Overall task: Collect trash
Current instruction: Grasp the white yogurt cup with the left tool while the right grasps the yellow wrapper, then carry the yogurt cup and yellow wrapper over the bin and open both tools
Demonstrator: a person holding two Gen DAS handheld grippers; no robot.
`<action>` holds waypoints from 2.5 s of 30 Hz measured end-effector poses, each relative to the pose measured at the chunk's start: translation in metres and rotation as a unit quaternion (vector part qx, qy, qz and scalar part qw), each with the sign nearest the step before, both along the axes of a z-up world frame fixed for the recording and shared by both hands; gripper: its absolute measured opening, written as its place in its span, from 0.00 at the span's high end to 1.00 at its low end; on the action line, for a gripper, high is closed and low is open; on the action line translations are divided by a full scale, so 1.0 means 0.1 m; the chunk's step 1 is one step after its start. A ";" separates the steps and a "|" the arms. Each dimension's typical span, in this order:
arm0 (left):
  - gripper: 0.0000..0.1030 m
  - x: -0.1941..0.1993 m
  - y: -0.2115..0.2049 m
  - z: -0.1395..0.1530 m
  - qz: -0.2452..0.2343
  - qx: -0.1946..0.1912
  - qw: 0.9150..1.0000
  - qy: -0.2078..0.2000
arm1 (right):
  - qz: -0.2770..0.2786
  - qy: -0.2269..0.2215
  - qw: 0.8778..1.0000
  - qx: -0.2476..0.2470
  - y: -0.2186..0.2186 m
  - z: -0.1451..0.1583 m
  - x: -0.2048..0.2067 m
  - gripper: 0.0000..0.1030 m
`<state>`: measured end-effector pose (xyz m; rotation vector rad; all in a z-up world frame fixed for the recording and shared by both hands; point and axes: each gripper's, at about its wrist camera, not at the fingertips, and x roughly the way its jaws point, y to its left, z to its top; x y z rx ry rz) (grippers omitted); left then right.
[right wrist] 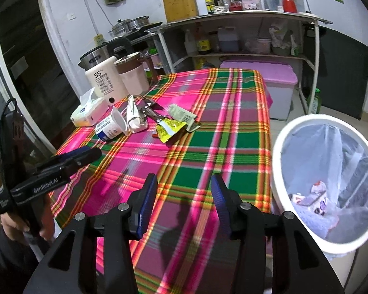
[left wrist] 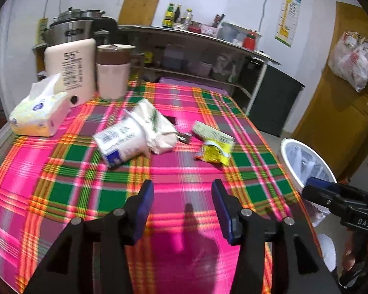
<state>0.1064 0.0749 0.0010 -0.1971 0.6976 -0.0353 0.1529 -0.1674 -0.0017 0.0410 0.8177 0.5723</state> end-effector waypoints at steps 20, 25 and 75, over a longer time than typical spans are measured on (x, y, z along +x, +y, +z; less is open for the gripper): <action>0.40 0.63 0.61 -0.10 -0.014 0.064 0.998 -0.004 | 0.018 0.030 0.999 -0.008 0.38 -0.20 0.47 0.54; 0.36 0.74 0.68 -0.12 -0.040 0.075 0.996 0.000 | 0.023 0.034 0.999 -0.009 0.50 -0.24 0.58 0.54; 0.52 0.40 0.07 -0.20 -0.058 -0.001 0.998 0.022 | 0.002 0.049 0.998 0.037 0.53 -0.23 0.67 0.83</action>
